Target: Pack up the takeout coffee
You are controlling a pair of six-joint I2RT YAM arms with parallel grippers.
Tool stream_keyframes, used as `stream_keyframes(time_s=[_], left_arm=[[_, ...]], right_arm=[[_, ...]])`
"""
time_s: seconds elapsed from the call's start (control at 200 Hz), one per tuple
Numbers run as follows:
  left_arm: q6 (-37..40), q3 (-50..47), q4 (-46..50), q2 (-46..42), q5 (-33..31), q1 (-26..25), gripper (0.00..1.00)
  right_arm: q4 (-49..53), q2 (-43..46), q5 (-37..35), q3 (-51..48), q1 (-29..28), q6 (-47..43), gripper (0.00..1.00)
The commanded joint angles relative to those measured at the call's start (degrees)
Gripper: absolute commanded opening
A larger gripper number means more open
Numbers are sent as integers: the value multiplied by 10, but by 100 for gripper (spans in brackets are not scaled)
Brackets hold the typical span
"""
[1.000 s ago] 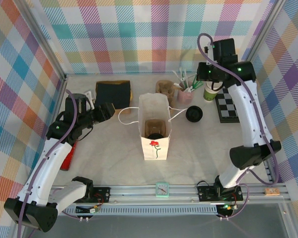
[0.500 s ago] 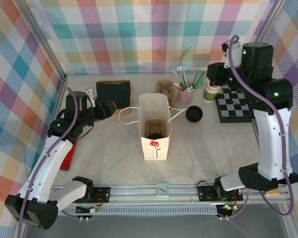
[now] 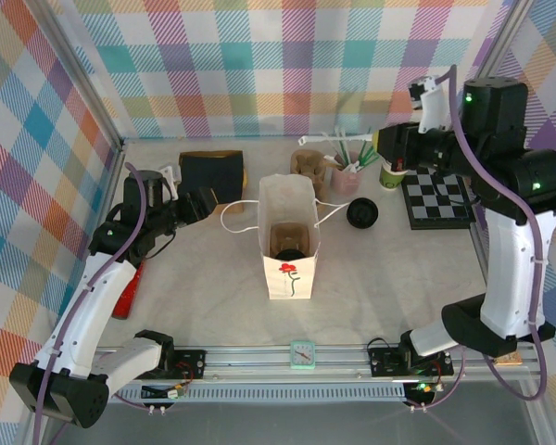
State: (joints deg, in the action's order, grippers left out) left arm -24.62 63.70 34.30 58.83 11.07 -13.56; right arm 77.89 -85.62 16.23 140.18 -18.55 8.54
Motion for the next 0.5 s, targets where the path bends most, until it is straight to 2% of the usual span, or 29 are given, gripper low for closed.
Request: stream_keyframes(time_s=[0.0, 0.165, 0.495], left_arm=[[7, 8, -2, -3, 3, 8, 68], [10, 3, 4, -6, -3, 8, 68], [11, -10, 2, -8, -7, 8, 68]], right_arm=[[41, -19, -8, 19, -27, 1, 5], [66, -44, -69, 29, -87, -6, 5], [108, -88, -169, 36, -171, -16, 5]])
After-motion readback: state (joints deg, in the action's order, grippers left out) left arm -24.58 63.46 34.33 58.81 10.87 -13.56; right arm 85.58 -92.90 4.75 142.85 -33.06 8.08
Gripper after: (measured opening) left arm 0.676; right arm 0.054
